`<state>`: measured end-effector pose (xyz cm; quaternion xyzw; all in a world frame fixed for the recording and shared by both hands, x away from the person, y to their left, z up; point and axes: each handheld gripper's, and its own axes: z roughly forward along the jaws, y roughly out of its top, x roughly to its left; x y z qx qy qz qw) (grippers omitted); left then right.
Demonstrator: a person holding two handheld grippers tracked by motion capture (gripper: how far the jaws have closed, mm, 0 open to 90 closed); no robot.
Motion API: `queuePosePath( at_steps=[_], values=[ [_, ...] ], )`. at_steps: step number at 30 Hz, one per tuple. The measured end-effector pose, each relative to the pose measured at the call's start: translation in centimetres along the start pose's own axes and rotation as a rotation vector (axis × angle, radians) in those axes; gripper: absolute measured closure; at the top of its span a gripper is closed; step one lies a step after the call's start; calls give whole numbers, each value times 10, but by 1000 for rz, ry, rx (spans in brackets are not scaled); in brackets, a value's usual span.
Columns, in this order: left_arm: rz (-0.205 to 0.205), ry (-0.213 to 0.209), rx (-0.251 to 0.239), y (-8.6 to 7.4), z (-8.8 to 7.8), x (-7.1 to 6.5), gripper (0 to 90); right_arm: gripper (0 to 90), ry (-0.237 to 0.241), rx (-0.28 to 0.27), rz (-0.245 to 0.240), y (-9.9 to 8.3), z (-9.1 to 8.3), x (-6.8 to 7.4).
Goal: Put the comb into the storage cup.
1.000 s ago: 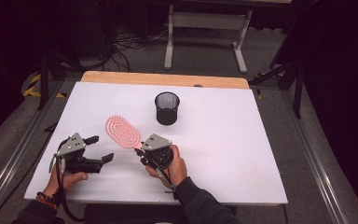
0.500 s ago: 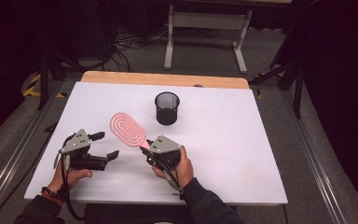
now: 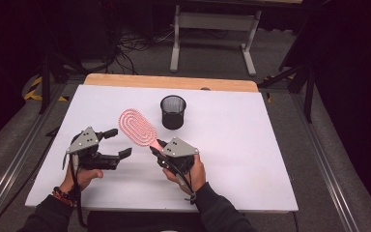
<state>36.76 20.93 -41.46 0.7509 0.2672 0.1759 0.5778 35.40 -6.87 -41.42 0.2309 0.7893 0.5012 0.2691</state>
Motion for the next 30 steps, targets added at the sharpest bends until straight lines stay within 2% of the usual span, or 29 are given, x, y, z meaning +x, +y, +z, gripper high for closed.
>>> queuePosePath(
  at_steps=[1, 3, 11, 14, 17, 21, 25, 30],
  values=[
    [-31, -16, -24, 4, 3, 0, 146, 693, -10, -10, -3, 1, -2, -2],
    [-42, -22, -36, 7, 6, -1, 147, 693, -23, -28, 0, 1, -5, -4],
    [-55, -18, -63, 17, 21, -8, 160, 693, -48, -31, -20, 0, -8, -5],
    [-78, -24, -79, 19, 26, -9, 166, 693, -51, -34, -17, -1, -8, -5],
    [-82, -23, -111, 20, 28, -10, 171, 693, -53, -34, -11, -1, -9, -5],
    [-84, -8, -121, 23, 30, -11, 186, 693, -51, -40, -13, -1, -8, -4],
    [-117, -8, -123, 24, 34, -10, 189, 693, -56, -40, -22, -2, -8, -2],
    [-124, -7, -132, 25, 38, -11, 213, 693, -63, -37, -20, -4, -7, -1]
  ],
)
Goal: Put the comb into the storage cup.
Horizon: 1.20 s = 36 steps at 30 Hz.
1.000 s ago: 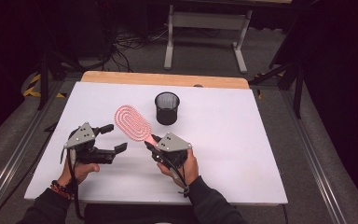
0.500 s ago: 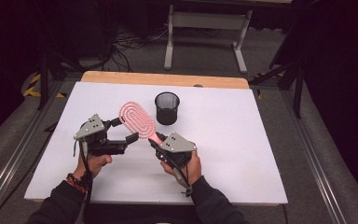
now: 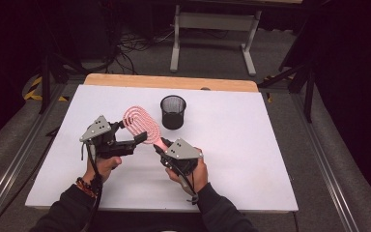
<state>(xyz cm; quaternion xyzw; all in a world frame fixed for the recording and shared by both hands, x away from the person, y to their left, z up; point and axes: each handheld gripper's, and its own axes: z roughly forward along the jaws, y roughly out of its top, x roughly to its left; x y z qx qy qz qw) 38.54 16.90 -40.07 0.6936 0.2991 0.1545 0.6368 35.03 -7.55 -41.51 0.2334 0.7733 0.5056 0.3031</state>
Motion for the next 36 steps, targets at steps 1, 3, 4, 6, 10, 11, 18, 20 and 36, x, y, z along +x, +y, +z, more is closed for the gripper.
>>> queuePosePath(
  at_steps=[1, 3, 4, 6, 10, 11, 18, 20, 36],
  values=[
    [-6, -3, -3, 0, 1, 0, 218, 693, -2, -1, -1, 0, 0, 0],
    [-8, -7, -7, -1, 2, -1, 224, 692, -11, 1, -10, -1, 1, 2],
    [-7, -5, -12, -1, 2, -1, 224, 692, -20, -1, -17, -2, 1, 2],
    [-16, -6, -20, -1, 2, -2, 236, 693, -23, -10, -21, -3, 1, 4],
    [-25, 8, -28, -1, 4, -1, 258, 693, -27, -11, -21, -4, 2, 5],
    [-24, 10, -29, -1, 5, -1, 261, 693, -29, -13, -26, -5, 2, 6],
    [-33, 23, -49, -2, 8, -1, 326, 692, -42, -25, -35, -8, 5, 13],
    [-50, 0, -57, -2, 8, 1, 365, 692, -50, -27, -38, -8, 4, 13],
    [-47, -97, -110, 0, 8, -6, 568, 690, -88, -29, -28, -14, 9, 14]
  ],
)
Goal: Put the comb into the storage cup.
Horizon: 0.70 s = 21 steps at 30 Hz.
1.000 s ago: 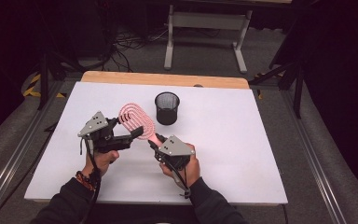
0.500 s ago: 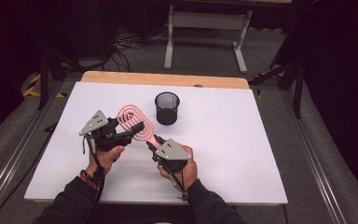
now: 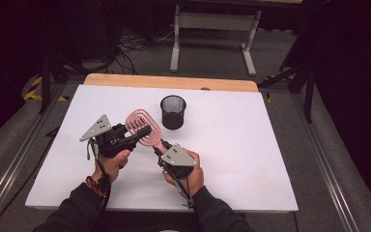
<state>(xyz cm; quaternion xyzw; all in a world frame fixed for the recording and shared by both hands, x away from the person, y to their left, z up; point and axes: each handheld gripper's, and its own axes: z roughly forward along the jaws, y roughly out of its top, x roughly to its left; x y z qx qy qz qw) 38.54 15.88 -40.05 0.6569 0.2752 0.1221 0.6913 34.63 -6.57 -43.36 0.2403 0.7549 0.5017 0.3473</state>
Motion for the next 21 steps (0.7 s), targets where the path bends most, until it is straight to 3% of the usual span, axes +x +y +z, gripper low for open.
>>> queuePosePath(
  at_steps=[1, 2, 3, 4, 7, 11, 21],
  values=[
    [7, -5, -5, 0, 0, -1, 579, 687, 3, -1, 3, 0, 0, 0],
    [41, 25, 1, 1, 1, -5, 620, 664, 2, -9, 7, 0, -1, 0],
    [41, 25, 1, 1, 1, -5, 625, 664, 2, -9, 7, 0, -1, 0],
    [68, 53, 13, 1, 1, -6, 625, 681, 0, -7, 8, 0, -1, 1],
    [52, 47, 0, 0, 1, -4, 626, 675, 2, -23, 12, 2, -3, 1],
    [86, 58, 2, 4, -2, -5, 629, 622, 7, -29, 10, 3, -5, 1],
    [129, 85, 12, 6, -18, -3, 630, 392, 37, -54, -15, 6, -21, -8]
  ],
)
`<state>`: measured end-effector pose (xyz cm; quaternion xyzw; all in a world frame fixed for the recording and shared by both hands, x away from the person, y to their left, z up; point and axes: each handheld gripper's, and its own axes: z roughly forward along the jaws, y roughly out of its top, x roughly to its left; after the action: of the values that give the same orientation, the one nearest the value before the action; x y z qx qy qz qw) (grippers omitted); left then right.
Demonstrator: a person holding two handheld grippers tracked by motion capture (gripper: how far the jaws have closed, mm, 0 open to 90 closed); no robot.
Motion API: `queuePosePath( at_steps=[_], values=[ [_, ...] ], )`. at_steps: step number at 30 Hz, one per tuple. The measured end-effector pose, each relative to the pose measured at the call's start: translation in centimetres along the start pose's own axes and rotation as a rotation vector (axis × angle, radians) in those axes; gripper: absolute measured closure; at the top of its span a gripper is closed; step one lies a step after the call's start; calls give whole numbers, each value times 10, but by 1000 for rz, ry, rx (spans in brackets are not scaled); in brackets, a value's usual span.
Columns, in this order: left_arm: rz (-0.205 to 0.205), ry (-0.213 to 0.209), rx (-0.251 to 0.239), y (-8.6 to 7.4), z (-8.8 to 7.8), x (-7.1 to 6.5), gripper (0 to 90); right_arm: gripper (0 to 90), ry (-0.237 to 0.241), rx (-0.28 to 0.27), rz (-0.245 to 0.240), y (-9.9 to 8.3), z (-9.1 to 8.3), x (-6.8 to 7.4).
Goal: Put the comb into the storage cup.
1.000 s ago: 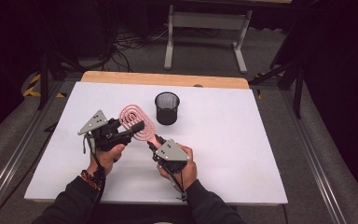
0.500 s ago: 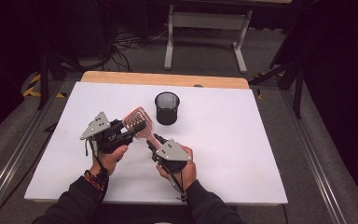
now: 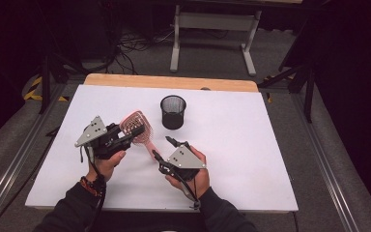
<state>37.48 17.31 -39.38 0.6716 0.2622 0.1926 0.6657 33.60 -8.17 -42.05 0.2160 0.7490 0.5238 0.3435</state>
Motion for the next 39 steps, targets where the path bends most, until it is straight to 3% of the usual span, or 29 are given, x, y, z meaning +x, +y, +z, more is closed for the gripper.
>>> queuePosePath(
  at_steps=[6, 23, 32, 39],
  values=[
    [45, 16, 4, 1, -8, 0, 630, 316, 26, -18, -40, -2, -9, -6],
    [36, 23, -11, 5, -18, 7, 631, 197, -21, -27, -29, -14, -27, -32],
    [38, 28, -20, 6, -19, 8, 631, 128, -72, -36, -37, -22, -43, -44],
    [39, 31, -22, 7, -20, 9, 631, 107, -93, -8, -33, -33, -51, -51]
  ],
)
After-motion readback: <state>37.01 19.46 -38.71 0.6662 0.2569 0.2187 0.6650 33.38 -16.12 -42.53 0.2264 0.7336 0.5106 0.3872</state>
